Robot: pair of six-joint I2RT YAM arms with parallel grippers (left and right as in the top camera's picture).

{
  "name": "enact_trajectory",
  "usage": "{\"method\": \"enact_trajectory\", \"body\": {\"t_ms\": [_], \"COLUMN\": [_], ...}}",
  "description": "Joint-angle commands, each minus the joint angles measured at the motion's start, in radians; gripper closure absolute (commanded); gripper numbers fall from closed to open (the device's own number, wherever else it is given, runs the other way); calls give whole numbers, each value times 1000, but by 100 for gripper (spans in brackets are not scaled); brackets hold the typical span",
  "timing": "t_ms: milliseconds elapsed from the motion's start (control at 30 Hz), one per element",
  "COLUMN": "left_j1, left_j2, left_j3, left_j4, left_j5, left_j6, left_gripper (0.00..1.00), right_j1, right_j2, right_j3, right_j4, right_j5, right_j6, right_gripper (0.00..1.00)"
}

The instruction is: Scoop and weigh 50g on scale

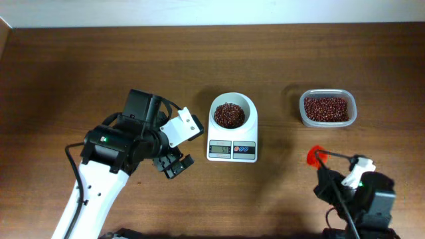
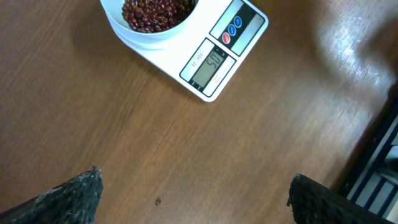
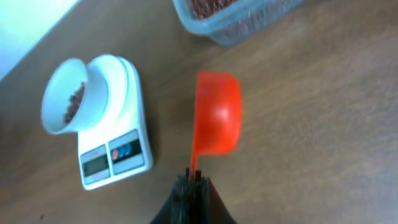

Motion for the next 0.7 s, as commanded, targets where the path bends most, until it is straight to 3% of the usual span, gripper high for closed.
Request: {"method": "enact_trajectory", "body": {"t_ms": [0,433,467,600,667], "left_j1": [3,3,3,3,3], "left_j2": [-4,-4,-4,-4,-4], "left_j3": [9,9,9,9,9], "left_j4": [0,0,0,0,0], "left_j5": [4,4,4,4,4], "left_j6": [16,16,16,16,16], "left_gripper": [1,1,1,1,1], "right_j1": [5,5,5,5,5], "right_j2": [-8,-8,-8,-7,-7], "right_j3": [-137,-204,-204,-205,-206], "right_j4": [134,208,208,208,204], "right_j5": [-7,106,106,167,167], "right_j6": [62,81,80,80,80], "right_gripper": [96,95,89,85,74]}}
